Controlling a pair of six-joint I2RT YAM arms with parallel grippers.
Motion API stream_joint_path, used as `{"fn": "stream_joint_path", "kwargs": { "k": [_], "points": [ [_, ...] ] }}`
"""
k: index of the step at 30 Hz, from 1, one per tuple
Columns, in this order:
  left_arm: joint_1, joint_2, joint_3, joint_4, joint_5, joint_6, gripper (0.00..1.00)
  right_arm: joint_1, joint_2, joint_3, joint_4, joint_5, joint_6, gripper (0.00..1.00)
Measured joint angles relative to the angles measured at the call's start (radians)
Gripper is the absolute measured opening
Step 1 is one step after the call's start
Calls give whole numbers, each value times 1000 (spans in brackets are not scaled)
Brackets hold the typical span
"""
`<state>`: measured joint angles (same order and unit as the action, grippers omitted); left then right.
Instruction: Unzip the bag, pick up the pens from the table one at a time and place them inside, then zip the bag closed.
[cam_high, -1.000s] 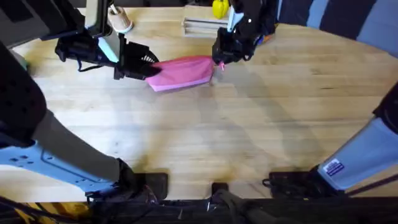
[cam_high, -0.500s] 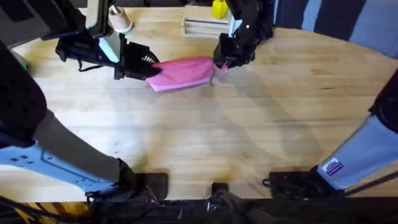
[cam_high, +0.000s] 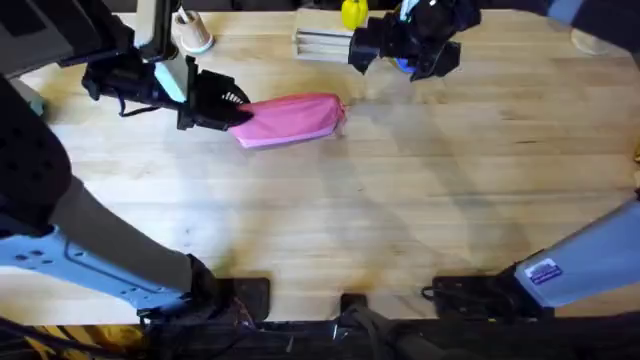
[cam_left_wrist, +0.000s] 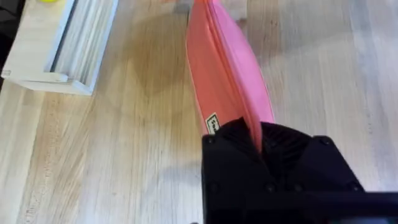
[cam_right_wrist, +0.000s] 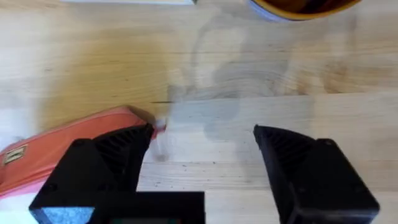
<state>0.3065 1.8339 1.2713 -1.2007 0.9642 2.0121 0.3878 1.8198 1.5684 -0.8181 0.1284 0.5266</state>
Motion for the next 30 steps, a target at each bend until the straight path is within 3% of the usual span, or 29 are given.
{"fn": "stream_joint_path", "kwargs": {
  "k": [2, 7, 8, 18, 24, 30],
  "points": [
    [0, 0, 0, 0, 0, 1, 72, 1, -25, 0, -1, 3, 0, 997],
    [0, 0, 0, -5, 18, 0, 856, 1, -101, 0, 1, 12, -25, 998],
    [0, 0, 0, -5, 20, -3, 954, 1, -116, 0, 1, 17, -34, 998],
    [2, 0, 1, 3, 31, 11, 993, 1, -291, 0, -2, 63, -199, 998],
    [35, -8, 67, -124, 31, 21, 993, -3, -389, 0, -57, 66, -305, 998],
    [79, -65, 248, -281, 5, -99, 994, -56, -468, 2, -110, 66, -363, 998]
  ]
}}
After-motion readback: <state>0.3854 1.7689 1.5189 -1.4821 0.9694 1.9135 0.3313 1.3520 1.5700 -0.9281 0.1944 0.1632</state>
